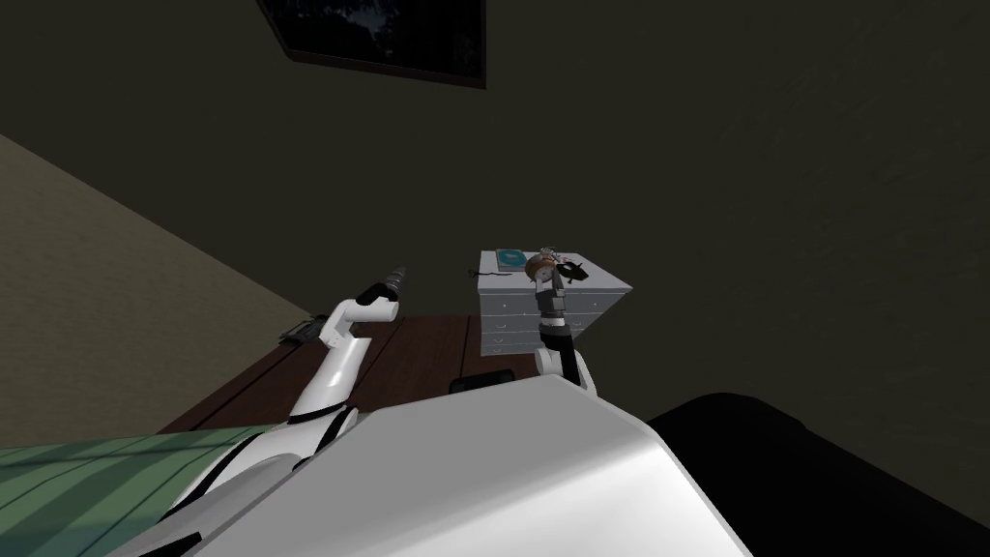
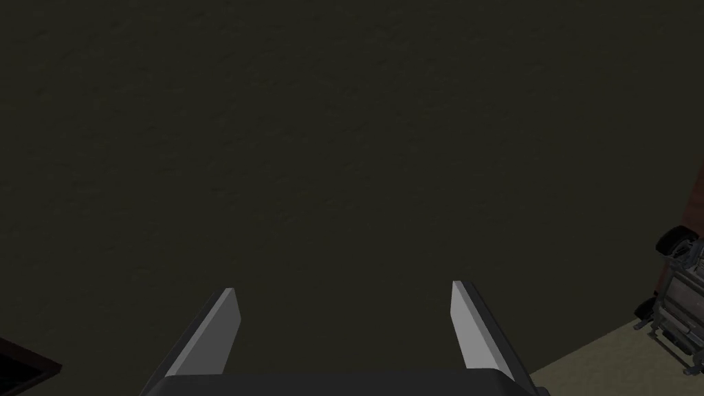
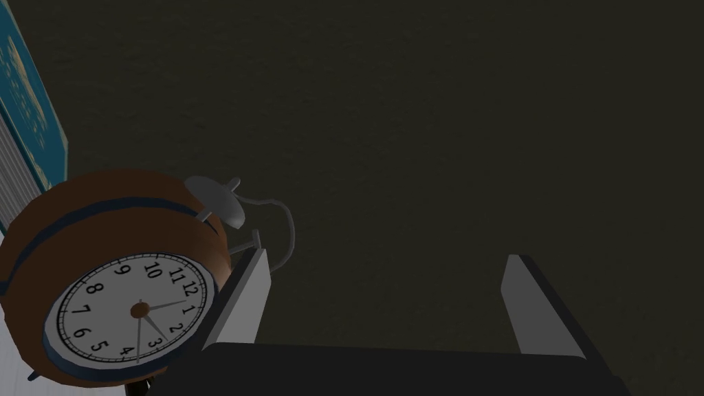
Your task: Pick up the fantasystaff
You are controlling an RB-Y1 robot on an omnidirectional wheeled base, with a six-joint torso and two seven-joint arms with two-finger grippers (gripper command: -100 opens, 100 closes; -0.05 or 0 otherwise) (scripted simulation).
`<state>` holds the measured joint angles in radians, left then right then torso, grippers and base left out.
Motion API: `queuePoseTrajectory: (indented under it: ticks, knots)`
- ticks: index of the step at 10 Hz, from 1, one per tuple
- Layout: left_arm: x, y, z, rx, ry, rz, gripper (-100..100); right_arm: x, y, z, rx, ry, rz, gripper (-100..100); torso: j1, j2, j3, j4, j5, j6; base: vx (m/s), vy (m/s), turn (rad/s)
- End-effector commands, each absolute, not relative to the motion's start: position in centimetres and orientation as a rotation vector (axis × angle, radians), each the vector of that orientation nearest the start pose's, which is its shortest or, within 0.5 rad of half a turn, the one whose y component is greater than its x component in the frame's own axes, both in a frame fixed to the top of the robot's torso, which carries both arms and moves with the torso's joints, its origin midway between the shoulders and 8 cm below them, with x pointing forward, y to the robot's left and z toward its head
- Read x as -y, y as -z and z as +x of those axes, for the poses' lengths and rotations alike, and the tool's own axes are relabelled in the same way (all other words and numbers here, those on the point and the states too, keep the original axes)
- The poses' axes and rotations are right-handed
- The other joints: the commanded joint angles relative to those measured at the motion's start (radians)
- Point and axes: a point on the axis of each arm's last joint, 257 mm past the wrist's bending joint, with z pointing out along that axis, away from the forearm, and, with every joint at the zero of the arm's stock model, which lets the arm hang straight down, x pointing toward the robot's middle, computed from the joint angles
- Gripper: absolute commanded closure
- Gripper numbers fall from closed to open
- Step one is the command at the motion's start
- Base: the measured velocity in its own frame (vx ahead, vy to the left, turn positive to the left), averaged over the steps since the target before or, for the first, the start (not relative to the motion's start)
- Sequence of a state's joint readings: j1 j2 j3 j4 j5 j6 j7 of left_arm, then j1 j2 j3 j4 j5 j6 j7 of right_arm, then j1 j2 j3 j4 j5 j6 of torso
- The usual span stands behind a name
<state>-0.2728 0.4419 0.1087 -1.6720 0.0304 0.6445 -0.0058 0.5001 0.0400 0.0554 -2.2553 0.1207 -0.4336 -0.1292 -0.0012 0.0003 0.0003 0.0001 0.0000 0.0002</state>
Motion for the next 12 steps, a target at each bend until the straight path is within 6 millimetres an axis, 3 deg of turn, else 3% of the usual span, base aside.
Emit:
queuePoseTrajectory:
  ticks: [1, 2, 3, 5, 6, 11, 12]
  knots:
    - [-40.0, 13.1, 60.0, -1.418, 0.657, -1.199, -100, 25.4, 0.0, 36.4, -0.678, -1.377, 0.745, 0, 0.0, 0.0, 0.0, 0.0, 0.0, 0.0, -0.009, -0.007, -0.022]
    - [-40.1, 13.6, 59.9, -1.427, 0.646, -1.213, -100, 25.4, 0.0, 36.4, -0.678, -1.377, 0.745, 0, 0.0, 0.0, 0.0, 0.0, 0.0, 0.0, 0.0, 0.0, 0.0]
    - [-41.6, 12.9, 60.5, -1.424, 0.607, -1.234, -100, 25.4, 0.0, 36.4, -0.678, -1.377, 0.745, 0, 0.0, 0.0, 0.0, 0.0, 0.0, 0.0, -0.004, -0.018, -0.035]
    - [-41.8, 13.5, 60.3, -1.441, 0.585, -1.263, -100, 25.4, 0.0, 36.4, -0.678, -1.377, 0.745, 0, -0.001, 0.0, 0.0, 0.0, 0.0, 0.0, -0.003, -0.015, -0.014]
    - [-43.1, 12.8, 60.9, -1.438, 0.55, -1.287, -100, 25.4, 0.0, 36.4, -0.678, -1.377, 0.745, 0, 0.0, 0.0, 0.0, 0.0, 0.0, 0.0, -0.007, -0.028, -0.042]
    - [-44.6, 13.3, 60.7, -1.465, 0.477, -1.371, -100, 25.4, 0.0, 36.4, -0.678, -1.377, 0.745, 0, -0.003, 0.0, 0.0, 0.0, -0.001, 0.0, 0.001, -0.032, -0.023]
    - [-45.7, 12.6, 61.1, -1.461, 0.45, -1.403, -100, 25.4, 0.0, 36.4, -0.678, -1.377, 0.745, 0, -0.002, 0.0, 0.0, 0.0, 0.0, 0.0, 0.012, -0.048, -0.071]
